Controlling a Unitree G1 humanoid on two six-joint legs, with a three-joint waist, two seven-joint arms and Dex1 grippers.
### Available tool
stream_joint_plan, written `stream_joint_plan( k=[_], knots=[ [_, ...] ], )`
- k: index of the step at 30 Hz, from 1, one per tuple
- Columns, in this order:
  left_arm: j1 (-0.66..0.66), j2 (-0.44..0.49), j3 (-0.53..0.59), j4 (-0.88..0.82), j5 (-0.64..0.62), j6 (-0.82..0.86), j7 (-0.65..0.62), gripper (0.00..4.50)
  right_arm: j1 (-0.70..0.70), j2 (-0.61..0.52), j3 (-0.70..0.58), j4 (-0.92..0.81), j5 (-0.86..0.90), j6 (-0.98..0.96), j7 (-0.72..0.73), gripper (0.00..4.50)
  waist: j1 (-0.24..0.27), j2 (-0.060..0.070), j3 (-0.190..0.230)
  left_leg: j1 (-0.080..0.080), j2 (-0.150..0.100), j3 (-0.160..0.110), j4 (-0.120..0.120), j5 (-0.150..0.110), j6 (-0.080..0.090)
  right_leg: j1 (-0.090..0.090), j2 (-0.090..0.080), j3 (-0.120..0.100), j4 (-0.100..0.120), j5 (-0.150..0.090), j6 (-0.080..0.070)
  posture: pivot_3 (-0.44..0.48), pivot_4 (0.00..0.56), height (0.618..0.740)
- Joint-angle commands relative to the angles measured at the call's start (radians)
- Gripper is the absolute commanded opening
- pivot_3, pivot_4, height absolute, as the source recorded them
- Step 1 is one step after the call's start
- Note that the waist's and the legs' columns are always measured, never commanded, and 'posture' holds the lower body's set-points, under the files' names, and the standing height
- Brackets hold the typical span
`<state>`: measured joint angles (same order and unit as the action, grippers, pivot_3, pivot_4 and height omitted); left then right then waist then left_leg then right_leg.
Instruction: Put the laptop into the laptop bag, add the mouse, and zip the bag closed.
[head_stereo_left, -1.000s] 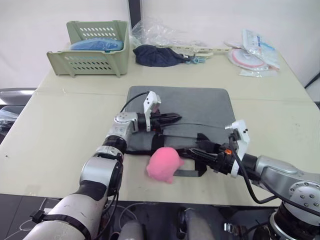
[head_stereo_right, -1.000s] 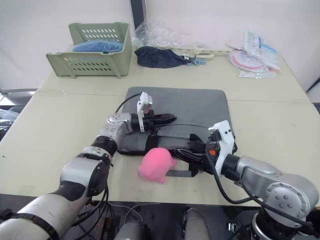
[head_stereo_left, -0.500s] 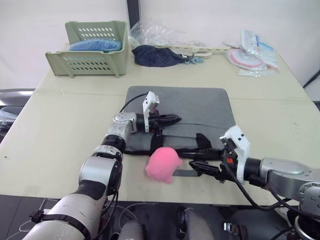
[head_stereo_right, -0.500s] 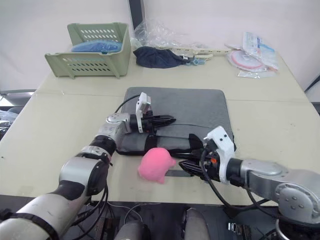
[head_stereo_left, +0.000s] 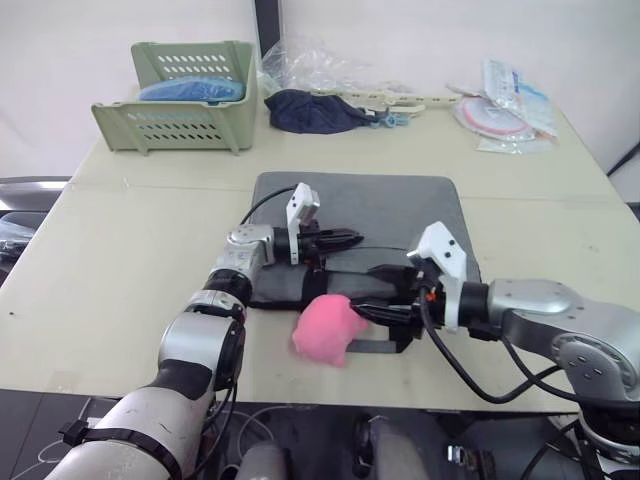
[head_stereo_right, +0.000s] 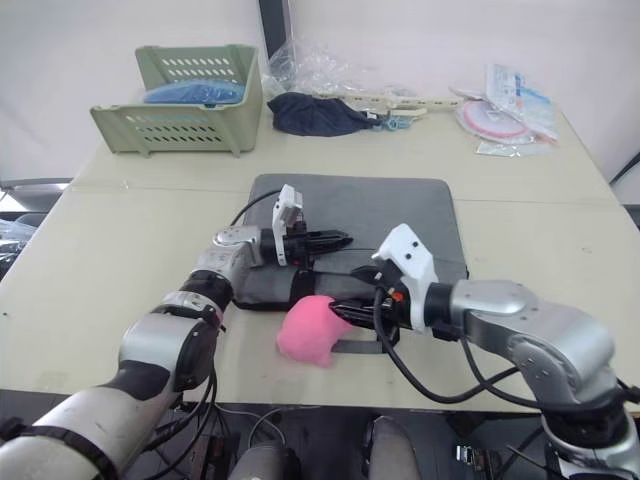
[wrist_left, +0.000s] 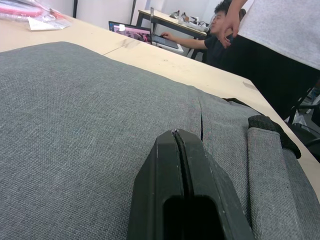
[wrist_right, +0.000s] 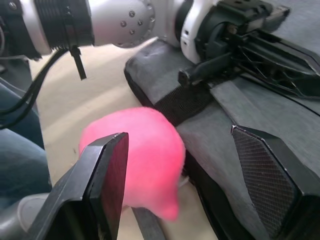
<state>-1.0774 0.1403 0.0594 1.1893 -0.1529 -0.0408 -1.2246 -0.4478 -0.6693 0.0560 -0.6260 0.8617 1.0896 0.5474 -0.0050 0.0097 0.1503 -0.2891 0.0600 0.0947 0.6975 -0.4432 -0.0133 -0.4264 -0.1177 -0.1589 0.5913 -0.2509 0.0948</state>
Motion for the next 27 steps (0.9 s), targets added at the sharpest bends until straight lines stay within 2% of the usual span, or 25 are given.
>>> stream_joint_plan(
  k=[1, 13, 22, 25, 27],
  knots=[
    [0.041, 0.001, -0.017, 0.054, 0.034, 0.032, 0.004, 0.06, -0.038, 0.011, 0.035, 0.002, -0.011, -0.040, 0.050, 3.67, 0.000, 0.000, 0.000, 0.000, 0.000, 0.000, 0.000, 0.000, 0.000, 0.000, 0.000, 0.000, 0.000, 0.000, 0.000, 0.000, 0.150, 0.740],
    [0.037, 0.005, -0.014, 0.053, 0.033, 0.036, 0.016, 0.06, -0.064, -0.052, 0.251, 0.170, -0.254, -0.253, 0.282, 3.67, -0.002, 0.000, 0.000, 0.000, 0.000, 0.000, 0.000, 0.000, 0.000, 0.000, 0.000, 0.000, 0.000, 0.000, 0.000, 0.000, 0.150, 0.740],
    [0.036, 0.008, -0.011, 0.052, 0.031, 0.036, 0.028, 0.06, -0.052, -0.051, 0.313, 0.215, -0.344, -0.324, 0.386, 3.67, -0.002, 0.000, 0.000, 0.000, 0.000, 0.000, 0.001, 0.000, 0.000, 0.000, 0.000, 0.000, 0.000, 0.000, 0.000, 0.000, 0.150, 0.740],
    [0.036, 0.009, -0.010, 0.052, 0.031, 0.037, 0.031, 0.00, -0.048, -0.052, 0.315, 0.216, -0.362, -0.336, 0.407, 2.83, -0.002, 0.000, 0.000, 0.000, 0.000, 0.000, 0.001, 0.000, 0.000, 0.000, 0.000, 0.000, 0.000, 0.000, 0.000, 0.000, 0.150, 0.740],
    [0.036, 0.009, -0.009, 0.052, 0.031, 0.037, 0.033, 0.00, -0.044, -0.056, 0.311, 0.210, -0.371, -0.340, 0.415, 1.85, -0.002, 0.000, 0.000, 0.000, 0.000, 0.000, 0.001, 0.000, 0.000, 0.000, 0.000, 0.000, 0.000, 0.000, 0.000, 0.000, 0.150, 0.740]
  ],
)
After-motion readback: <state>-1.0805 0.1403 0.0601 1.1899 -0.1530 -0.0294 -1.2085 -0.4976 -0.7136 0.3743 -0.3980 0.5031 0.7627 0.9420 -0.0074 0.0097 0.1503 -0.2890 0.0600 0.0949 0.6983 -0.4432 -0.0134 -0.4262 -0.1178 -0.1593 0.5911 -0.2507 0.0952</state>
